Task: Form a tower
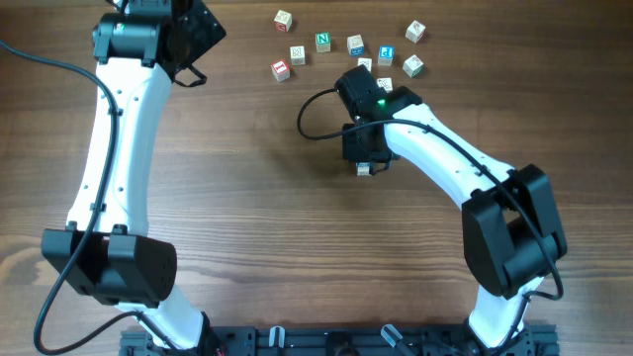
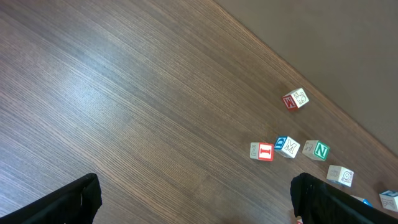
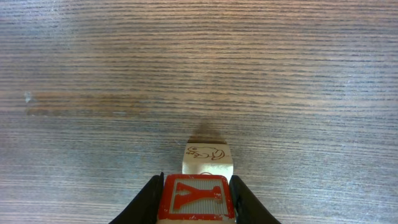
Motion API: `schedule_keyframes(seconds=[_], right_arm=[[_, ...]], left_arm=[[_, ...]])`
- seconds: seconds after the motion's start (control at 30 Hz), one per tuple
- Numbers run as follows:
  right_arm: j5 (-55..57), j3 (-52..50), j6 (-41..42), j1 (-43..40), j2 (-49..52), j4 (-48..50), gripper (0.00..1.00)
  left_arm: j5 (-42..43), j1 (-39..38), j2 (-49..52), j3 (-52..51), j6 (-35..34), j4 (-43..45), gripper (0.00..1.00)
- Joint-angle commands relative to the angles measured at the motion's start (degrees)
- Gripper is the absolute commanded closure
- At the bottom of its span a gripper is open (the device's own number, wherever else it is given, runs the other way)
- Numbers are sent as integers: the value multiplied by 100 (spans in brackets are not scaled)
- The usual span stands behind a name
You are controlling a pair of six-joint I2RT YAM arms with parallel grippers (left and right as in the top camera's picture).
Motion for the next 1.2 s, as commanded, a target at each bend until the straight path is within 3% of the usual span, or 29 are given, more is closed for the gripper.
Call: schedule_keyframes(seconds=[0.0,1.07,1.17], right_arm=[[105,44,-109,-83,199,-4,96],[-157,-236,-146,-131,223,188,95],[-175,-240,-146,-131,223,216,83]], left_arm=[[-55,37,35,22,-37,13,0],[-55,37,35,22,-37,13,0],[-55,37,35,22,-37,13,0]])
